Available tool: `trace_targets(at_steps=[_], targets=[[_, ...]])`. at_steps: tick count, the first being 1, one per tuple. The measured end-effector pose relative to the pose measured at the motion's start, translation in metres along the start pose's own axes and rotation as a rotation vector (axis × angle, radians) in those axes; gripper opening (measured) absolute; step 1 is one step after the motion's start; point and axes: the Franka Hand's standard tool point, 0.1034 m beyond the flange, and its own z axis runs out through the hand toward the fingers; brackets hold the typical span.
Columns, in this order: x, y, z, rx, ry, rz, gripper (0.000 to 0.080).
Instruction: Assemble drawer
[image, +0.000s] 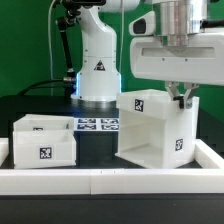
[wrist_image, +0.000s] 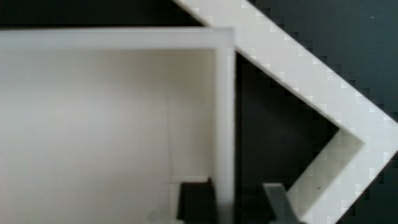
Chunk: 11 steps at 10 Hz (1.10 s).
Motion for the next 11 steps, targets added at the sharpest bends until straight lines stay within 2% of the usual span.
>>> trace_targets(at_steps=[4, 5, 6, 9, 11], targets=[[0.002, 0.001, 0.0, 0.006, -0.013, 0.17, 0.0038], [0.008, -0.002, -0.001, 0.023, -0.04, 0.272, 0.0038], [0.015, -0.006, -0.003, 0.041, -0.057, 0.37, 0.0038], [0.021, -0.019, -0.001, 0.056, -0.073, 0.57, 0.0038], [0.029, -0.03, -0.001, 0.064, -0.075, 0.56, 0.0038]])
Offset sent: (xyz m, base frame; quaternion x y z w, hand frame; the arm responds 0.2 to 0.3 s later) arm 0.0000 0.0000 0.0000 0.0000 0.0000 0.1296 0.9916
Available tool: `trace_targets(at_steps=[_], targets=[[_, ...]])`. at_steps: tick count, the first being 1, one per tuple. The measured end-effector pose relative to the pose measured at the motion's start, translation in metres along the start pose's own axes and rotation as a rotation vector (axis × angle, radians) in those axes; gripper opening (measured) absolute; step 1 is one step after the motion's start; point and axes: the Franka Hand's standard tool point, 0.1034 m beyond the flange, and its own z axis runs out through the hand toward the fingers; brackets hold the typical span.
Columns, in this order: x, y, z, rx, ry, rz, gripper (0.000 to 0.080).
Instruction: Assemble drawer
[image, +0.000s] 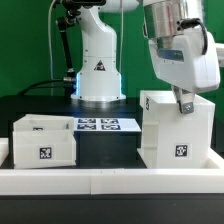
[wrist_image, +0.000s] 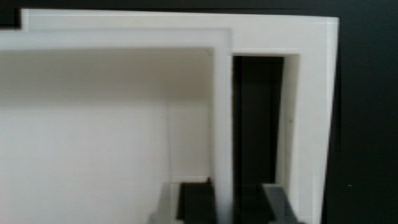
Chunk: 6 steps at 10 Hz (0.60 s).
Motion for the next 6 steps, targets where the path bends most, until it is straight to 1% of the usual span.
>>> trace_targets(at_steps=[2, 5, 6], targets=[[0.0, -0.014, 0.0, 0.007, -0.003, 0.0, 0.0038], [0.001, -0.035, -0.003, 0.006, -0.015, 0.006, 0.0038], [0.001, -0.037, -0.002, 0.007, -0.015, 0.001, 0.0038]])
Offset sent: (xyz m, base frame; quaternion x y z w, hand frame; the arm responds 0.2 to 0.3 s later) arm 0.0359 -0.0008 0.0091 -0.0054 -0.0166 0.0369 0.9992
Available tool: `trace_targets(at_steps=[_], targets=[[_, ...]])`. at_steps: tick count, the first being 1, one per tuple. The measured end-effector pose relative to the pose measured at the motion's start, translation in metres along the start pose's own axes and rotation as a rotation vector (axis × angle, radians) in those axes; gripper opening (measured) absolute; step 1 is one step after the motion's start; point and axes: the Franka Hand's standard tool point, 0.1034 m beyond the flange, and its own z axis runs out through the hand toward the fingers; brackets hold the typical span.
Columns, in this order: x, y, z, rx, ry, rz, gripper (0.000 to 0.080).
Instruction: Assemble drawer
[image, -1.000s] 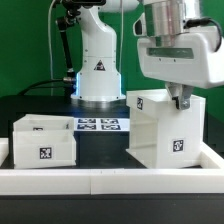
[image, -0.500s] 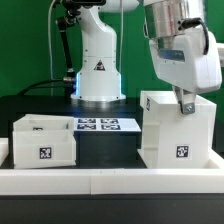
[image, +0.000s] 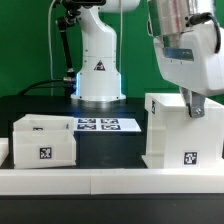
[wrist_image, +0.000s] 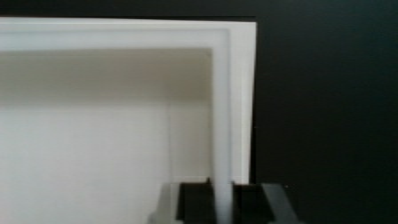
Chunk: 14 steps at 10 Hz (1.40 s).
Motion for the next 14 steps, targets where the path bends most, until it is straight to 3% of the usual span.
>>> trace_targets(at_steps=[3, 5, 6, 7, 8, 9, 11, 12, 13, 14], targets=[[0.0, 0.001, 0.001, -0.002, 0.0, -0.009, 0.0038], [0.0, 0.002, 0.002, -0.005, 0.0, -0.07, 0.0404], [0.001, 0.004, 0.003, -0.009, -0.001, -0.159, 0.0404], [0.004, 0.004, 0.0, -0.009, -0.003, -0.251, 0.056], [0.007, 0.003, -0.006, -0.005, -0.004, -0.359, 0.056], [0.011, 0.003, -0.012, -0.011, -0.01, -0.459, 0.063], [0.01, 0.006, -0.025, -0.025, -0.024, -0.622, 0.0646], [0.007, 0.008, -0.031, -0.019, -0.024, -0.691, 0.0649], [0.006, 0.011, -0.03, 0.0, -0.009, -0.707, 0.0649], [0.006, 0.014, -0.028, -0.007, -0.012, -0.706, 0.0649]])
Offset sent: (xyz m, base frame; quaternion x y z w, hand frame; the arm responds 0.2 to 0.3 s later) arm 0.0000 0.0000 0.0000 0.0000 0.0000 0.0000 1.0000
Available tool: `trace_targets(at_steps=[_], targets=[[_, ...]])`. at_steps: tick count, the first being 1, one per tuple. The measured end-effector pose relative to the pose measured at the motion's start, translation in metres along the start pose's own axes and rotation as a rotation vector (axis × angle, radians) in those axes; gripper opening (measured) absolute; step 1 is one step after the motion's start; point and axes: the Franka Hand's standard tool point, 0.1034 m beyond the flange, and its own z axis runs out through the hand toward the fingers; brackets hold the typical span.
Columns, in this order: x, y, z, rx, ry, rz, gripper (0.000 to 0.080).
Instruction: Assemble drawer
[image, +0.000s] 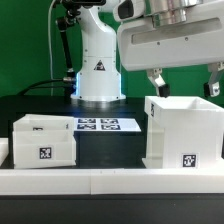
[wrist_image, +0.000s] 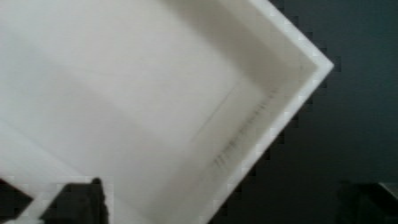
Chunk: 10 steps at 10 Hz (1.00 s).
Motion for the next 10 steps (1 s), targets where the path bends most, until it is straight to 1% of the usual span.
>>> trace_targets(at_steps=[1, 2, 3, 4, 5, 6, 7, 8, 9, 10], targets=[[0.001, 0.0, 0.0, -0.001, 0.002, -0.032, 0.0649], [0.001, 0.001, 0.0, -0.004, 0.001, -0.148, 0.0649], [0.0, 0.007, 0.0, -0.05, -0.009, -0.341, 0.0649], [0.003, 0.012, 0.0, -0.072, -0.002, -0.511, 0.0649], [0.01, 0.018, -0.001, -0.065, -0.004, -0.6, 0.0649], [0.019, 0.026, -0.002, -0.048, -0.007, -0.634, 0.0649], [0.019, 0.026, -0.002, -0.057, -0.005, -0.678, 0.0649], [0.018, 0.026, -0.001, -0.058, -0.009, -0.783, 0.0649], [0.02, 0.027, -0.002, -0.058, -0.009, -0.817, 0.0649], [0.03, 0.041, -0.007, -0.06, -0.003, -0.944, 0.0649]])
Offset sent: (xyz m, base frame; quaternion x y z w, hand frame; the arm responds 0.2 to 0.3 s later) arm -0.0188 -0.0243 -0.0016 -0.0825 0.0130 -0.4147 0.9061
